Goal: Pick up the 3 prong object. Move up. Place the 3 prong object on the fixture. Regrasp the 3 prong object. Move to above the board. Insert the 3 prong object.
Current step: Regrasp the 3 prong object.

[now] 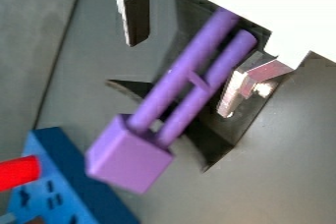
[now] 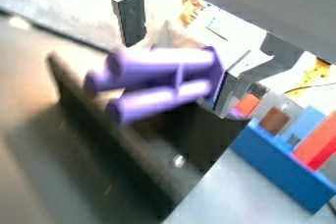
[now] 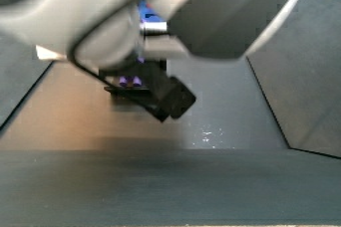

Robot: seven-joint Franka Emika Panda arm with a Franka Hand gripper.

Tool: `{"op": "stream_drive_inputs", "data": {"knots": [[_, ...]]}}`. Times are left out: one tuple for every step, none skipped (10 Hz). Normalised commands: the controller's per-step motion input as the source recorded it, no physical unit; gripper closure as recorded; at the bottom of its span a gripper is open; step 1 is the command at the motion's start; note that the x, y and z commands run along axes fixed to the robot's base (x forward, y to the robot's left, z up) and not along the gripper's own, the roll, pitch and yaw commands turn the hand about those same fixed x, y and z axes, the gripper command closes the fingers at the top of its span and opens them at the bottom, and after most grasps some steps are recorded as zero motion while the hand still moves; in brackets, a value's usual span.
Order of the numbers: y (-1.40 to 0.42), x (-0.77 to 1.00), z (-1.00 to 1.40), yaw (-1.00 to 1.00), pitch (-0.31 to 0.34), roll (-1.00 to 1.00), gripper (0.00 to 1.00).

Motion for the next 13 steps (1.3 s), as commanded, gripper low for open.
{"op": "stream_drive_inputs", "data": {"knots": [[0.0,-0.04,0.67,0.0,0.0,0.04,0.0],[0.0,-0.03,0.48,0.01,0.006,0.03,0.0],[0.01,-0.03,0.23,0.01,0.015,0.03,0.0],[-1.0,-0.01,1.0,0.03,0.051,1.0,0.0],[-1.0,0.0,0.96,0.03,0.051,1.0,0.0],[-1.0,-0.02,0.95,0.03,0.044,1.0,0.0],[-1.0,-0.05,0.92,0.03,0.034,1.0,0.0],[-1.0,-0.05,0.89,0.03,0.032,1.0,0.0],[-1.0,-0.05,0.82,0.03,0.031,1.0,0.0],[-1.0,-0.05,0.75,0.03,0.03,1.0,0.0],[-0.79,-0.03,0.46,0.03,0.029,1.0,0.0],[-0.57,-0.02,0.22,0.03,0.027,1.0,0.0],[-0.28,0.0,0.1,0.03,0.026,1.0,0.0]]}}
